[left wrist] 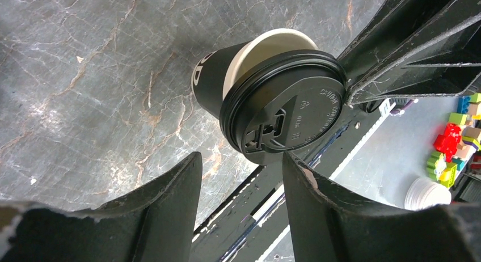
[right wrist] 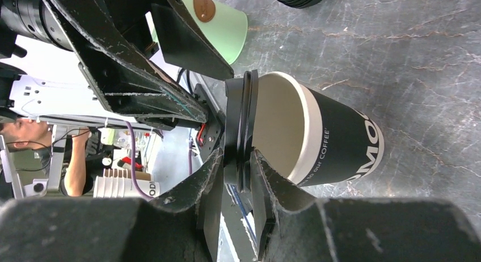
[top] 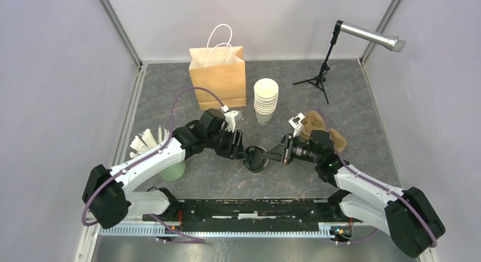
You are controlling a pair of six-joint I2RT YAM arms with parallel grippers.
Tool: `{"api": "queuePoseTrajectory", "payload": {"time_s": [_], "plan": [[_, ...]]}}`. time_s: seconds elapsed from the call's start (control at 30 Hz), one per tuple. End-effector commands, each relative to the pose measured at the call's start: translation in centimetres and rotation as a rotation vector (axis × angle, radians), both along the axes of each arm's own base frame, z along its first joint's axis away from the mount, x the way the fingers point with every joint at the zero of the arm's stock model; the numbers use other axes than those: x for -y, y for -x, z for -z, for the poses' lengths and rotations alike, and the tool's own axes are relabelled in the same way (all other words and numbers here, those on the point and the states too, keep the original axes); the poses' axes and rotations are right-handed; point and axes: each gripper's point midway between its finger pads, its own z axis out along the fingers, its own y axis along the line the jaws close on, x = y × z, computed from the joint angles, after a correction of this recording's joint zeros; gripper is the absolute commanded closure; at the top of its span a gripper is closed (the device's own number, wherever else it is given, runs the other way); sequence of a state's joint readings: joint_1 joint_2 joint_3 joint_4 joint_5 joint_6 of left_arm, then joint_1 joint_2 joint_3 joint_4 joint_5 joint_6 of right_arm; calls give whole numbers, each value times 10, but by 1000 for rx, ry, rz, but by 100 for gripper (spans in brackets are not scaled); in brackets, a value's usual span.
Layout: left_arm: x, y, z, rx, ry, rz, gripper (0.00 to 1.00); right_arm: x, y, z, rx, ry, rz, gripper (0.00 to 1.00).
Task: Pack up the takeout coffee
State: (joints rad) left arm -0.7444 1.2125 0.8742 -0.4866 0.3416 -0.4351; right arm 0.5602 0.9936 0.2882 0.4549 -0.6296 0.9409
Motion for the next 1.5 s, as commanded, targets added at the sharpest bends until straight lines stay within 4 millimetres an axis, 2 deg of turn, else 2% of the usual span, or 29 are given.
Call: {"api": "queuePoseTrajectory", "payload": {"time_s": [0.0, 0.27, 0.53, 0.8, 1.1, 1.4, 1.47], "plan": [[21, -10, -15, 11, 75, -18, 39, 0, -9, -11, 66, -11, 2, 70], [32, -12, -6, 5, 47, -19, 40, 6, -17, -6, 77, 17, 33, 69], [41, -15, -10, 12, 53, -18, 47, 10, -21, -3, 86, 39, 52, 66], [43, -19, -14, 21, 56, -33, 61, 11, -24, -6, 105, 54, 62, 66], [45, -21, -24, 25, 78, -47, 83, 11, -24, -12, 113, 44, 65, 67], [46, -20, -36, 25, 103, -59, 84, 12, -29, -20, 136, 53, 85, 67], [46, -20, -37, 25, 104, -62, 84, 11, -27, -22, 135, 40, 75, 72]]}}
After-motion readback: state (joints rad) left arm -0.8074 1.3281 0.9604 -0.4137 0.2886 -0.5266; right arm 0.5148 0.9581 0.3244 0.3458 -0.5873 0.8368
